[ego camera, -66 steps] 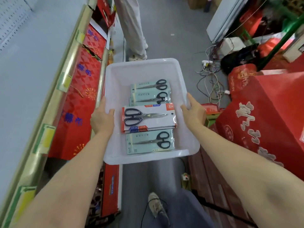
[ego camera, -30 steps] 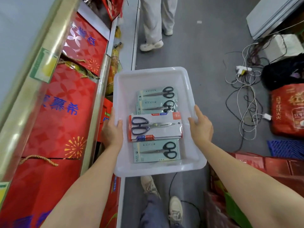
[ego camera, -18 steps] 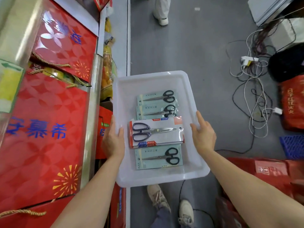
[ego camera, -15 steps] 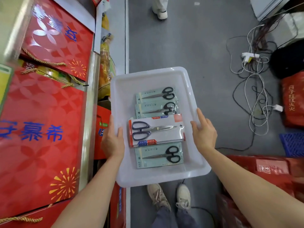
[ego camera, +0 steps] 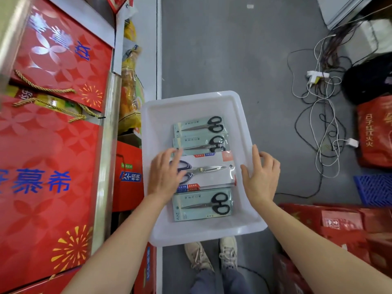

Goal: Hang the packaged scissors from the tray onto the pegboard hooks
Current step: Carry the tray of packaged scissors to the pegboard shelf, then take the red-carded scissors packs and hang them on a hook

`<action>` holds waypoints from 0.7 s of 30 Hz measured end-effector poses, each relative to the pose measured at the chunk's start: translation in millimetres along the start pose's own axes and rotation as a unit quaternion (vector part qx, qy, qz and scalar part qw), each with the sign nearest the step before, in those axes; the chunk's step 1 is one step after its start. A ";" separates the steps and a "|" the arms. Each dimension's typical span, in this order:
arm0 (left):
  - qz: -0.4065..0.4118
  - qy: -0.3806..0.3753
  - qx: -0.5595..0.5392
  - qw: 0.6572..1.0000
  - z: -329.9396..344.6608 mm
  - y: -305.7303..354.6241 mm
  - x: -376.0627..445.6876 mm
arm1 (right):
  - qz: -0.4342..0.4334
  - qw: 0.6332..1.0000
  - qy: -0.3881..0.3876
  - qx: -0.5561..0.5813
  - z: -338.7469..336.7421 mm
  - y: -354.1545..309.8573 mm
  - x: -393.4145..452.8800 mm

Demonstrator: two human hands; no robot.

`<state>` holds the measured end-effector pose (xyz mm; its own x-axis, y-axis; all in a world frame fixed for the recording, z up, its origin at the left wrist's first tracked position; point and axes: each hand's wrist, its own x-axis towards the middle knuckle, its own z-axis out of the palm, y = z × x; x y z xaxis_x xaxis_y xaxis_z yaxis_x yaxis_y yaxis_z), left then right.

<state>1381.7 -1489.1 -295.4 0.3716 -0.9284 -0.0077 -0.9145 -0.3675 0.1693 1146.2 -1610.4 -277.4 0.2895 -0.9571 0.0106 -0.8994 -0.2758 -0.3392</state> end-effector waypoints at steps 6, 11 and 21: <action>0.072 -0.271 0.075 0.957 27.8 26.9 52.7 | -0.039 0.999 0.022 0.001 5.4 -0.5 -20.9; 0.079 -0.240 0.108 0.961 31.5 26.3 64.5 | -0.045 0.999 0.028 0.011 3.2 2.9 -18.0; -0.123 -0.124 -0.212 0.961 -23.4 -11.1 55.4 | -0.066 0.997 0.018 0.033 15.7 -29.0 -43.3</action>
<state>1416.1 -1535.1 -274.6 0.4700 -0.8205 -0.3255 -0.6368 -0.5705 0.5186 1164.9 -1559.5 -282.8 0.3918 -0.9154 0.0922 -0.8299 -0.3949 -0.3940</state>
